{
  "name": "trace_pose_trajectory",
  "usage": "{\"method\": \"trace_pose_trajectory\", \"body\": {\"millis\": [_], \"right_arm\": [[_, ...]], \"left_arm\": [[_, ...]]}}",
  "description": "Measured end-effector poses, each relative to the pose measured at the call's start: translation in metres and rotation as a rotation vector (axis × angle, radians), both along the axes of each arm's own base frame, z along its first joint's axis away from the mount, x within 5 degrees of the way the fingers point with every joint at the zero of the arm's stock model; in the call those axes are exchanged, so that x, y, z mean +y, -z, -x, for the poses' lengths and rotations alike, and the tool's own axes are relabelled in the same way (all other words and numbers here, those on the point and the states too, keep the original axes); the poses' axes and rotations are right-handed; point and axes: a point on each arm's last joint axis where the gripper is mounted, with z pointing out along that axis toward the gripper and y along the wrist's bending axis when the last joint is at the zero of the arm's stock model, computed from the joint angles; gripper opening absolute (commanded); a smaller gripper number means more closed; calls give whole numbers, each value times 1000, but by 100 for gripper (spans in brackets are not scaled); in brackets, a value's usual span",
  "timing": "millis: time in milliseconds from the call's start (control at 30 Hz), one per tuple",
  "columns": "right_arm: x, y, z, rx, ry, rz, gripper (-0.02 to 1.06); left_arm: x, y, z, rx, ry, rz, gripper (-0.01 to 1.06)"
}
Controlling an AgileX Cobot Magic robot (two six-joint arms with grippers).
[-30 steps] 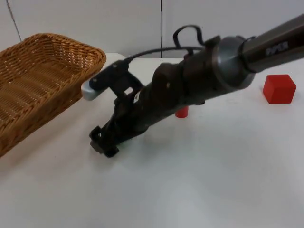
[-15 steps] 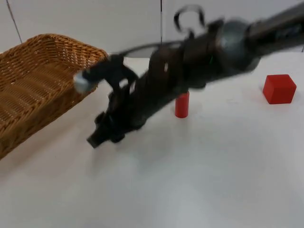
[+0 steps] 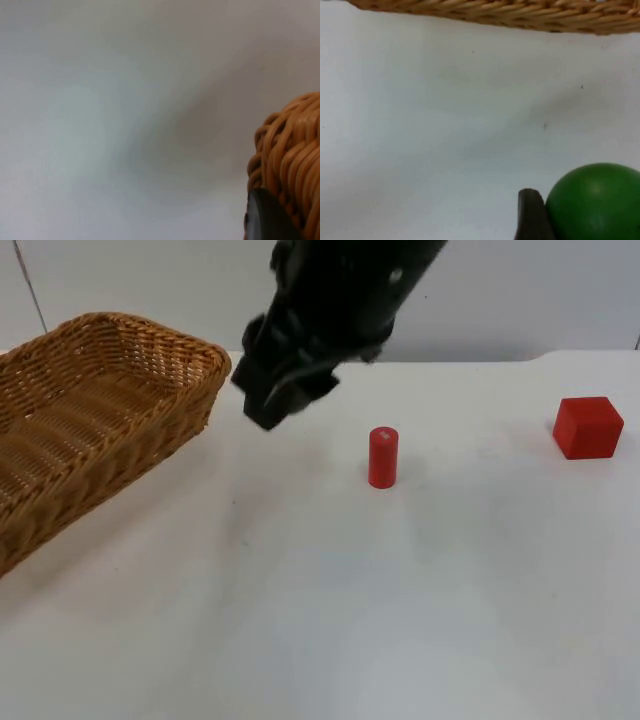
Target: Pick up the basket with the left hand and place the object to the left of the red cylinder into the basket with the right hand.
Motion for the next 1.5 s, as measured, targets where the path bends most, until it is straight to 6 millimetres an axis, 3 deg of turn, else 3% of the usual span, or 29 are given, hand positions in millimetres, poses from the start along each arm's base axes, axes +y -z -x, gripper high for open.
{"method": "trace_pose_trajectory", "body": {"millis": [200, 367, 433, 567, 700, 733, 800, 867, 900, 933, 1033, 1100, 1133, 1200, 1267, 1300, 1400, 1467, 1500], "right_arm": [[1, -4, -2, -30, 1, -23, 0], [13, -20, -14, -110, 1, -94, 0], [25, -29, -26, -146, 5, -150, 0], [47, -27, -45, -160, 10, -215, 0], [76, 3, -70, -133, 18, -271, 0], [76, 3, -70, -133, 18, -271, 0], [86, 29, -80, -112, 21, -268, 1], [94, 50, -85, -99, 18, -259, 9], [94, 50, -85, -99, 18, -259, 15], [97, 62, -87, -86, 19, -250, 15], [100, 82, -88, -53, 22, -237, 47], [100, 84, -88, -50, 22, -234, 76], [101, 84, -88, -50, 22, -236, 76], [101, 78, -88, -58, 22, -244, 96], [99, 62, -86, -73, 15, -258, 105], [99, 62, -86, -73, 15, -258, 105], [94, 31, -80, -95, -4, -273, 105], [80, -7, -76, -115, 1, -295, 105], [80, -7, -76, -115, 1, -295, 105]], "left_arm": [[0, 0, 0, -2, 12, -1, 0], [-1, 0, 1, -2, 27, 0, 0], [-1, 0, 1, -1, 29, 2, 0], [-1, 0, 1, -1, 32, 4, 0], [-1, 0, 1, -1, 32, 4, 0], [-1, 0, 1, -1, 32, 4, 0], [-2, 0, 1, -1, 33, 4, 0], [-2, 0, 1, -2, 37, 3, 0], [-2, 0, 1, -2, 37, 3, 0], [-2, 0, 1, -3, 40, 1, 0], [-2, 0, 1, -5, 45, -1, 0], [-2, 0, 1, -5, 47, -2, 0], [-2, 0, 1, -6, 49, -3, 0], [-2, 0, 1, -7, 51, -4, 0], [-2, 0, 1, -7, 51, -4, 0], [-2, 0, 1, -7, 51, -4, 0], [-2, 0, 1, -7, 53, -5, 0], [-2, 0, 1, -8, 56, -6, 0], [-2, 0, 1, -8, 56, -6, 0]]}}
